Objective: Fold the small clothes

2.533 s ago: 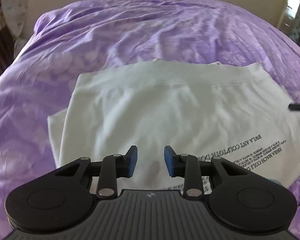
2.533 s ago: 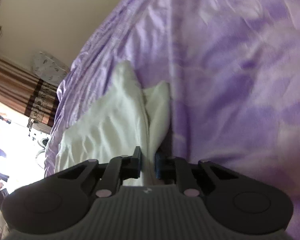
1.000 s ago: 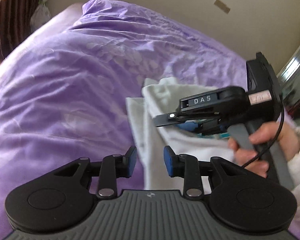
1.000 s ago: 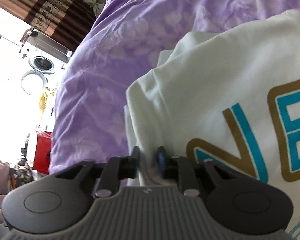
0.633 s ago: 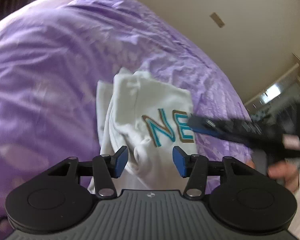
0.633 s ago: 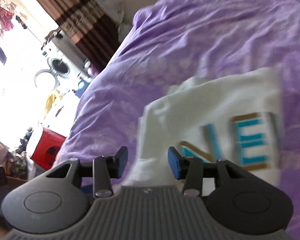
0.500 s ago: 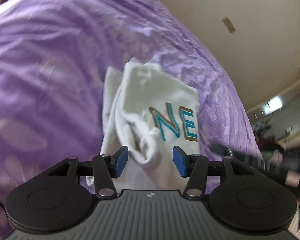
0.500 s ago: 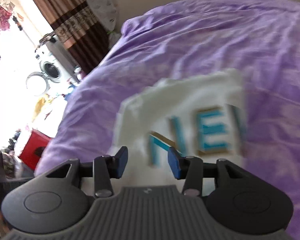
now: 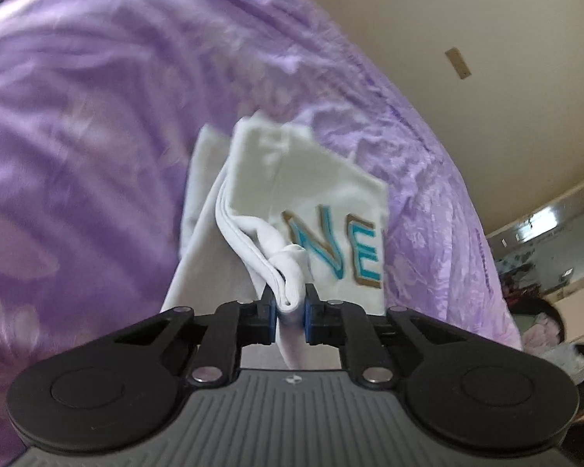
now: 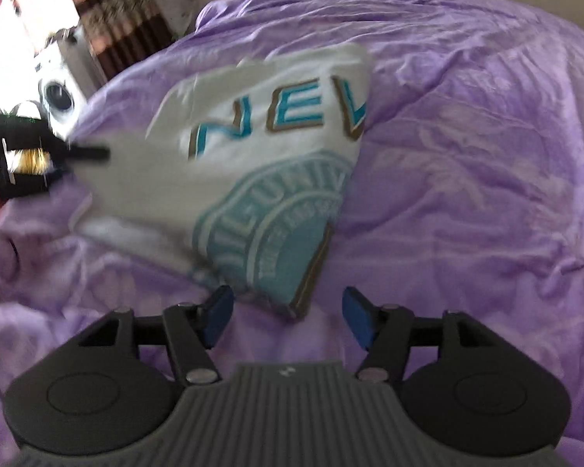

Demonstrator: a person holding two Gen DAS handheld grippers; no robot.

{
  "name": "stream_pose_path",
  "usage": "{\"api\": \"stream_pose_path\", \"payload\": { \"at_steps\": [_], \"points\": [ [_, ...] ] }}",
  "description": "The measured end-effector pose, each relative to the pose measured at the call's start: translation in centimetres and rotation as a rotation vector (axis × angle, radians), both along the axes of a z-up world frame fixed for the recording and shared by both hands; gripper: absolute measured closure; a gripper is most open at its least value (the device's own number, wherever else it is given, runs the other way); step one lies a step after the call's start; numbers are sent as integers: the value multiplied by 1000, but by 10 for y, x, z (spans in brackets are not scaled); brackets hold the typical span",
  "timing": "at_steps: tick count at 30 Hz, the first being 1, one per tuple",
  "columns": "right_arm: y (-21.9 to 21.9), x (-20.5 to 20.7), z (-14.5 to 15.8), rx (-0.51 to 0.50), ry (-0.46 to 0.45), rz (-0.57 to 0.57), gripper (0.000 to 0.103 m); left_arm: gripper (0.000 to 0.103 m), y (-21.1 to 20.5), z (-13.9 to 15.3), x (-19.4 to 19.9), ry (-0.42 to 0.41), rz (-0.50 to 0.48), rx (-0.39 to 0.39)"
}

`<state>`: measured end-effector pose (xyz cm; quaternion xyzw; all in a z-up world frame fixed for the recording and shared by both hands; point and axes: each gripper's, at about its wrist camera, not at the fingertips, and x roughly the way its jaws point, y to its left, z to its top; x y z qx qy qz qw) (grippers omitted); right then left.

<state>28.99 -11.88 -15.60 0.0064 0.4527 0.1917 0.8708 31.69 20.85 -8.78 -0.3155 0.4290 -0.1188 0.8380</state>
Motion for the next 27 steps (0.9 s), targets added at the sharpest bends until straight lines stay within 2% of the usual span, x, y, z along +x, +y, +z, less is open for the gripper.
{"api": "stream_pose_path", "payload": {
  "at_steps": [2,3,4,6,7,10,11,13,15,21,24,27],
  "points": [
    [8,2,-7,-13,-8,9,44,92,-9,18,-3,-42,-24,37],
    [10,4,-10,-20,-9,7,48,92,-13,27,-4,-66,-38,44],
    [11,7,-11,-32,-14,-6,62,92,-16,36,-5,-86,-52,59],
    [9,12,-10,-43,-14,-42,79,93,-20,46,-7,-101,-67,116],
    [4,13,-9,-20,-3,-55,89,93,-20,46,-7,-97,-78,154],
    [-6,13,-10,13,29,-58,98,93,-11,15,-5,-7,-76,240],
    [-5,12,-11,15,35,-56,99,93,-7,-2,-6,38,-69,264],
    [-4,12,-17,20,41,-48,101,93,0,-33,-8,109,-67,263],
    [-4,10,-24,24,54,-40,102,93,3,-49,-14,112,-60,263],
    [-9,12,-42,53,112,-55,103,90,-9,-48,-11,123,-108,351],
    [-7,10,-41,44,113,-47,103,87,-7,-45,-18,142,-123,361],
    [-9,8,-38,32,128,-45,103,86,3,-42,-25,160,-108,334]
  ]
}}
